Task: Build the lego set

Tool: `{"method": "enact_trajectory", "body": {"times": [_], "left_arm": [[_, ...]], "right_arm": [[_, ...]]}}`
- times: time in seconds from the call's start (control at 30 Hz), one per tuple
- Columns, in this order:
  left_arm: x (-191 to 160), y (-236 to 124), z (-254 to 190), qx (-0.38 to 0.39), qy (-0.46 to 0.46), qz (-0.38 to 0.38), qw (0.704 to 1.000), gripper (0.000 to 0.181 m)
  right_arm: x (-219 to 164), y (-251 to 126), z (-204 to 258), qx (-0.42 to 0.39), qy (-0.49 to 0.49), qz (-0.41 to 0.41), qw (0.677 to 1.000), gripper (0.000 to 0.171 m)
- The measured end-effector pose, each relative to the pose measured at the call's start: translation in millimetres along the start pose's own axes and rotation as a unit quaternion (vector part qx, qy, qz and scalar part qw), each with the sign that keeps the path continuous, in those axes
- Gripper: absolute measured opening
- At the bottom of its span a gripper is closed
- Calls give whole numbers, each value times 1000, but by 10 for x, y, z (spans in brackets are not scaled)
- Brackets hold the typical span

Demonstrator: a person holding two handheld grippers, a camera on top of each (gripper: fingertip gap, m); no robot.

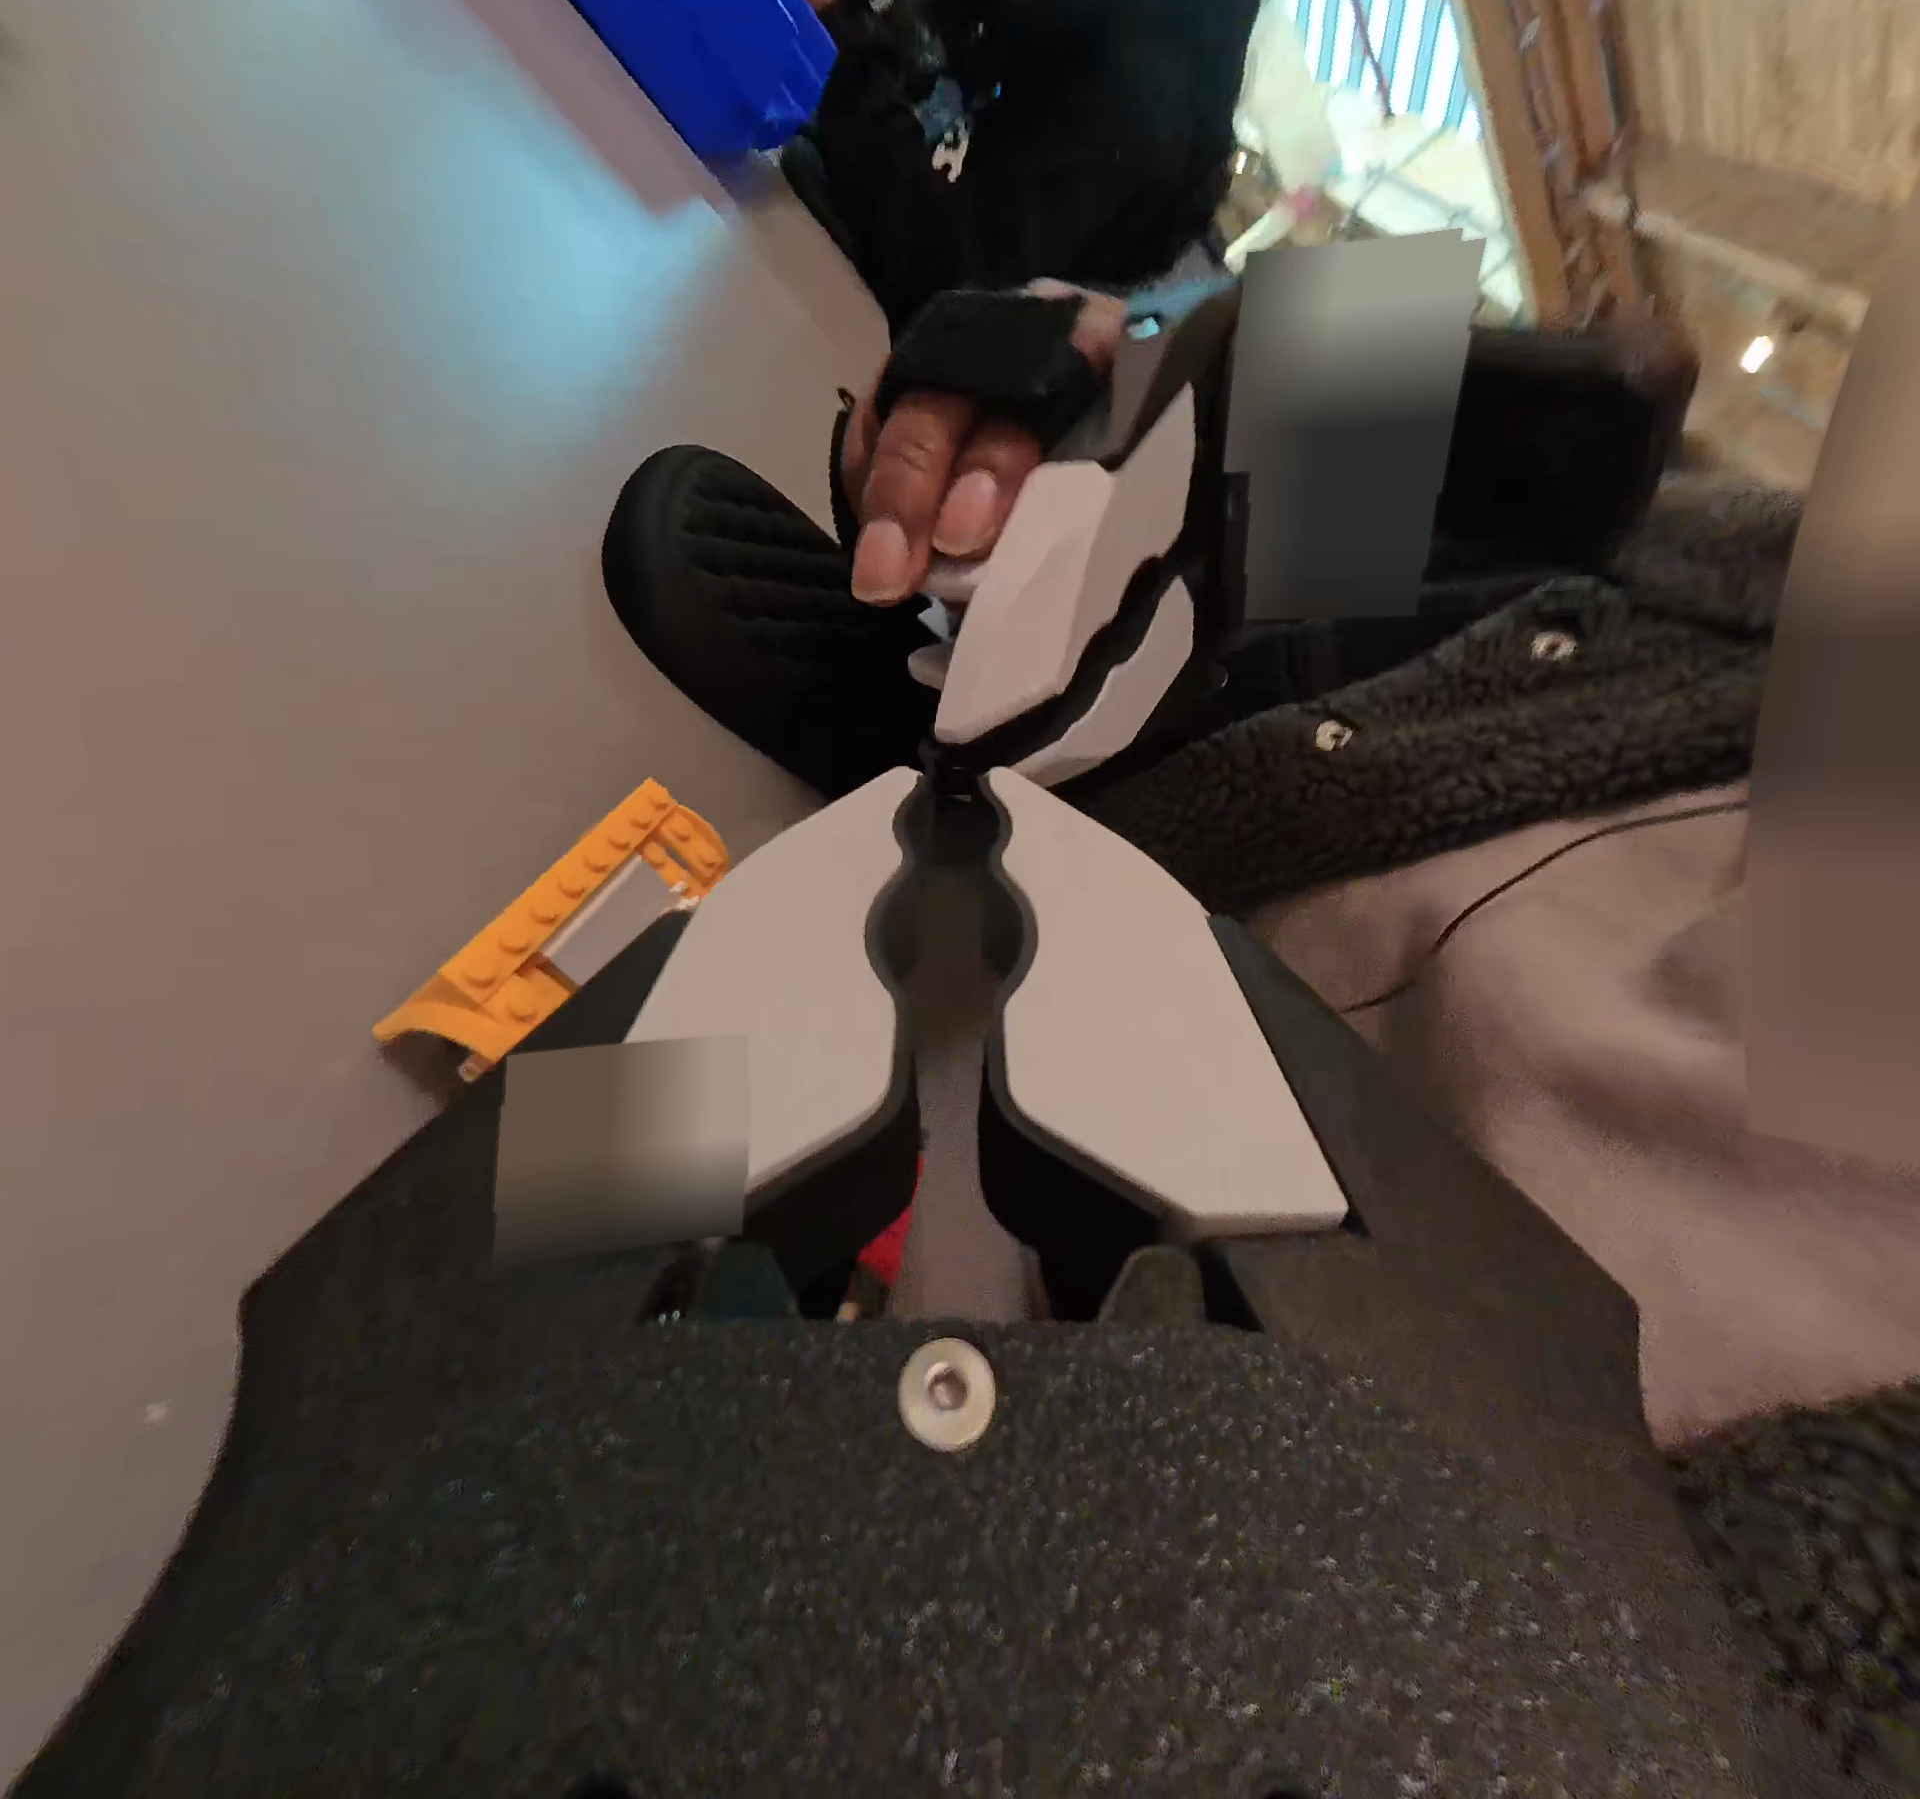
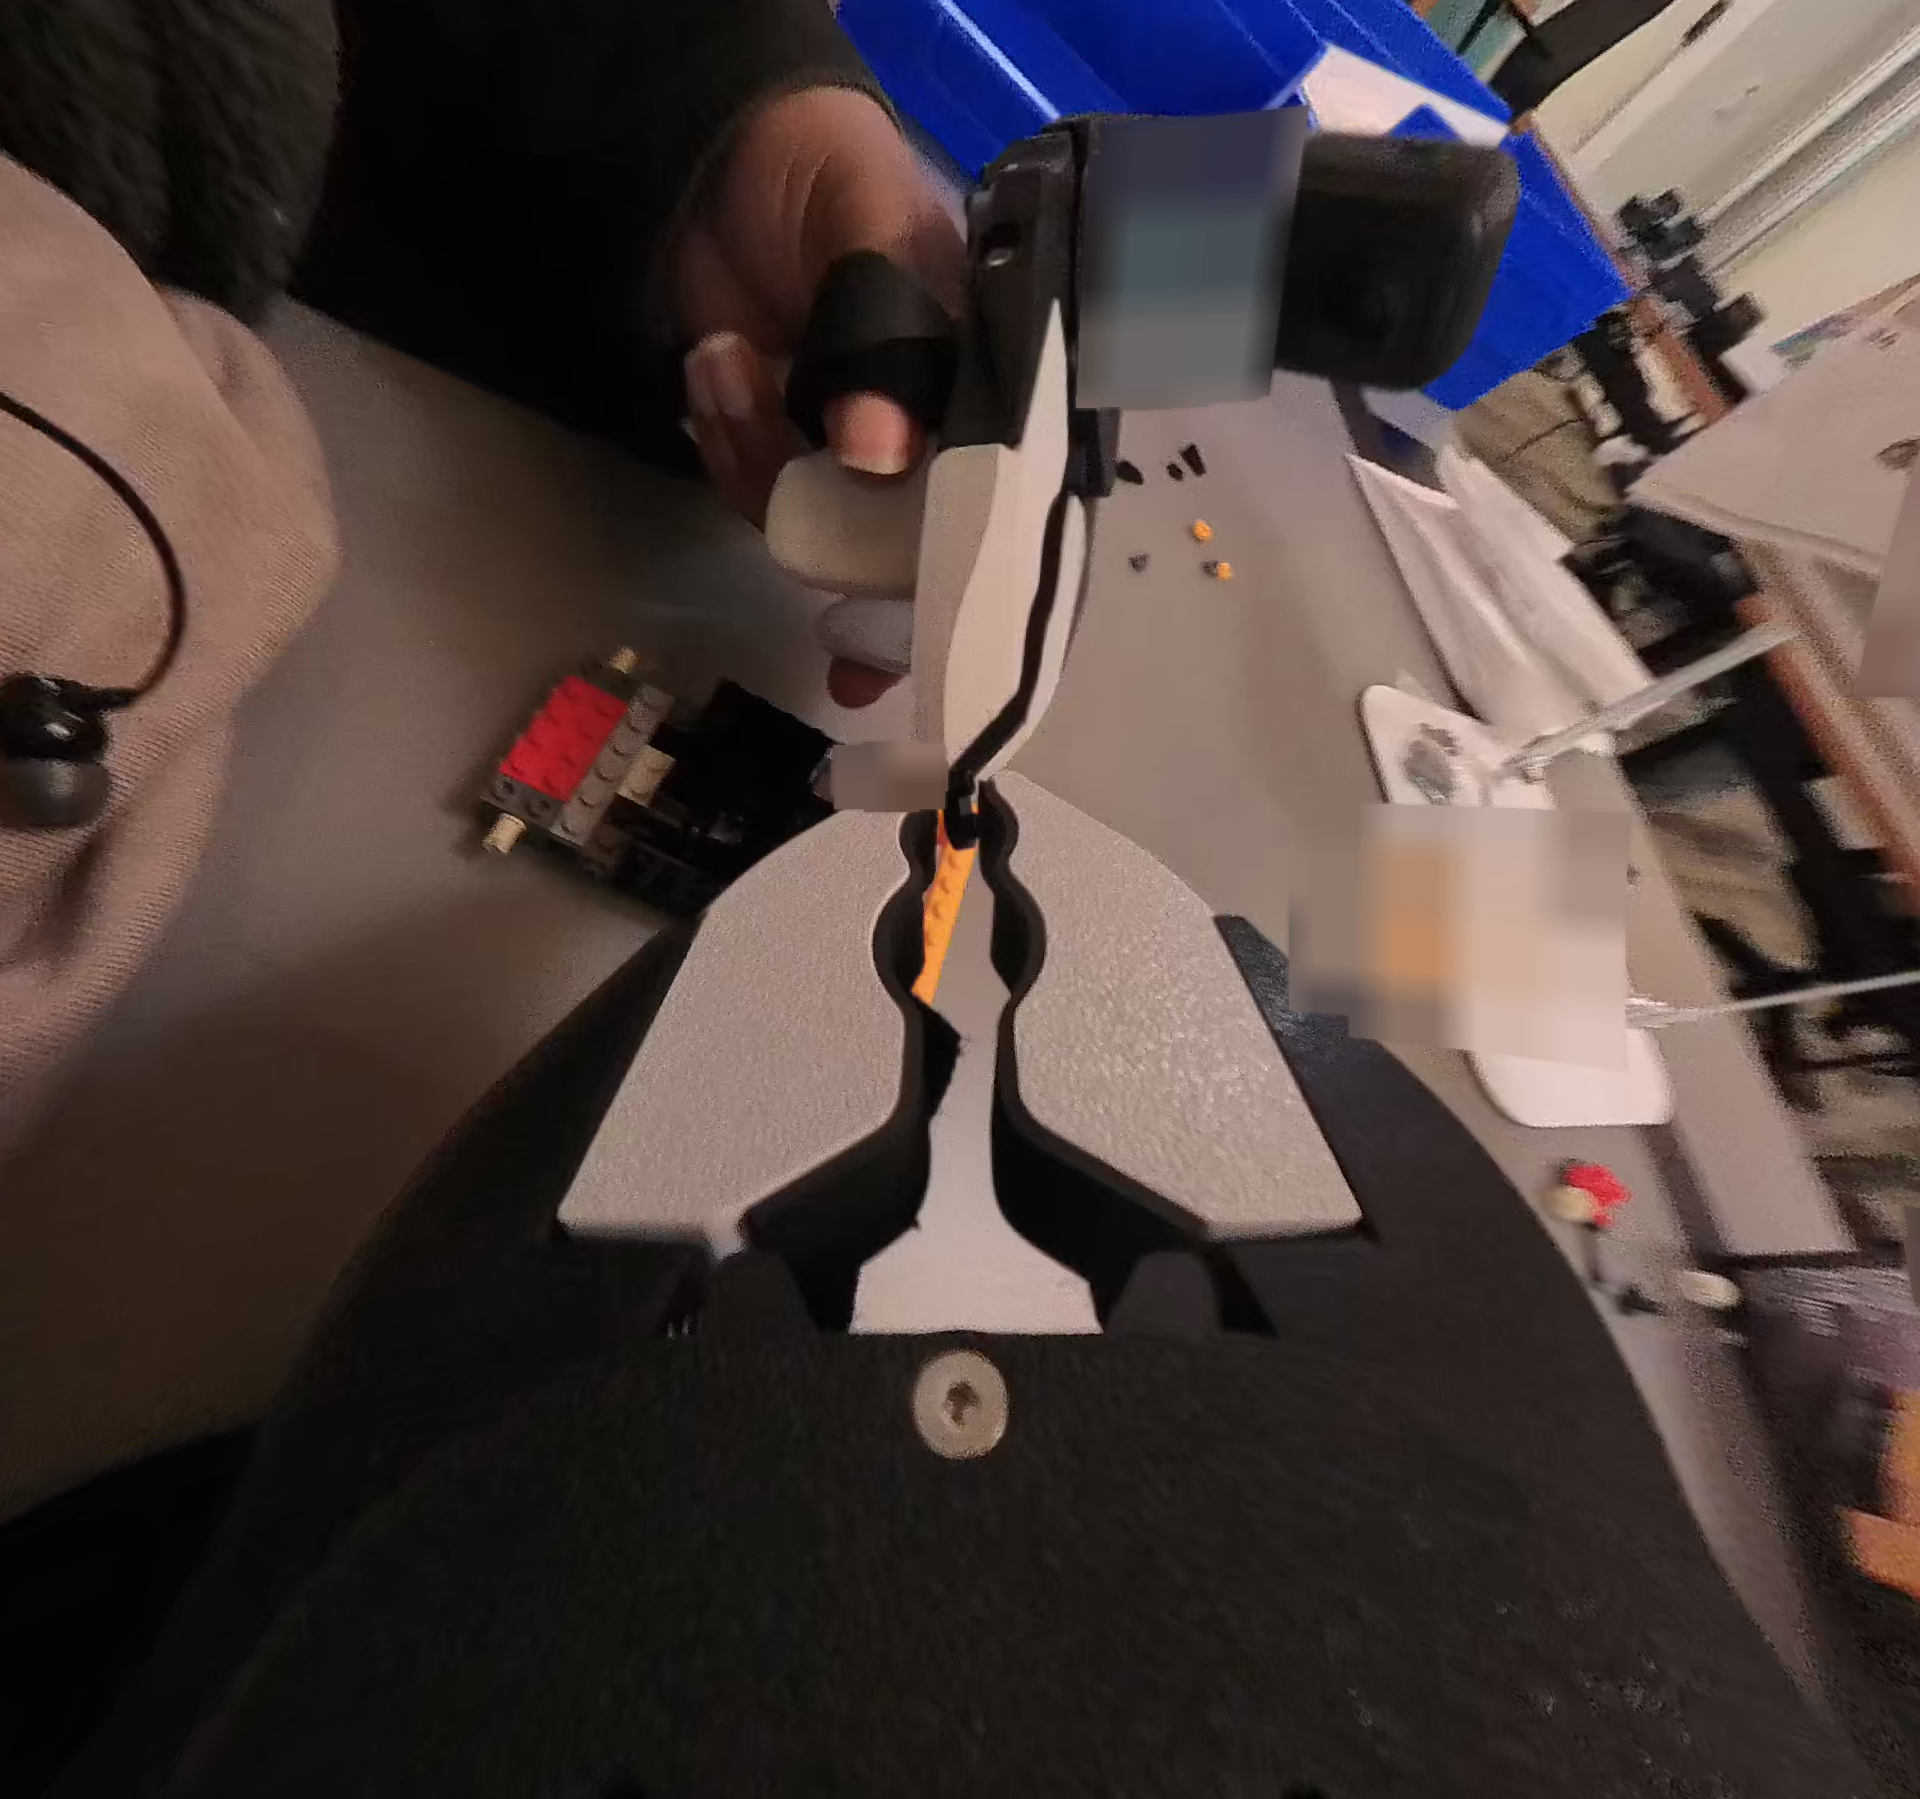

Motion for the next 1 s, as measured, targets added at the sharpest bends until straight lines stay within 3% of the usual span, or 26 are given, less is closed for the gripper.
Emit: {"method": "enact_trajectory", "body": {"times": [0.03, 0.17, 0.33, 0.53, 0.83, 1.0], "left_arm": [[1, -14, -8, 9, 26, 10, 1000, 7], [10, -78, 2, 43, 120, 50, 991, 6], [18, -79, 89, 61, 208, 103, 971, 6], [46, -63, 301, 68, 232, 139, 960, 6], [-8, -84, 505, 117, 256, 158, 946, 14], [-26, -82, 546, 139, 266, 166, 939, 14]], "right_arm": [[-7, -13, -8, 22, 22, -13, 999, 8], [-82, -34, -40, 121, 101, -44, 987, 12], [-124, 45, -102, 189, 150, -63, 968, 13], [-226, 239, -120, 196, 144, -13, 970, 7], [-401, 436, -80, 180, 236, 90, 951, 7], [-414, 474, -33, 173, 255, 107, 945, 7]]}}
Point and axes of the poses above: each gripper's, where its closed fingertips meet, y out along the fingers, x out of its top, z = x × y across the jaws, the point moved 3 cm from there along -y, back along the fingers, and after that the axes turned 15 degrees about z, right-handed, at the moved point
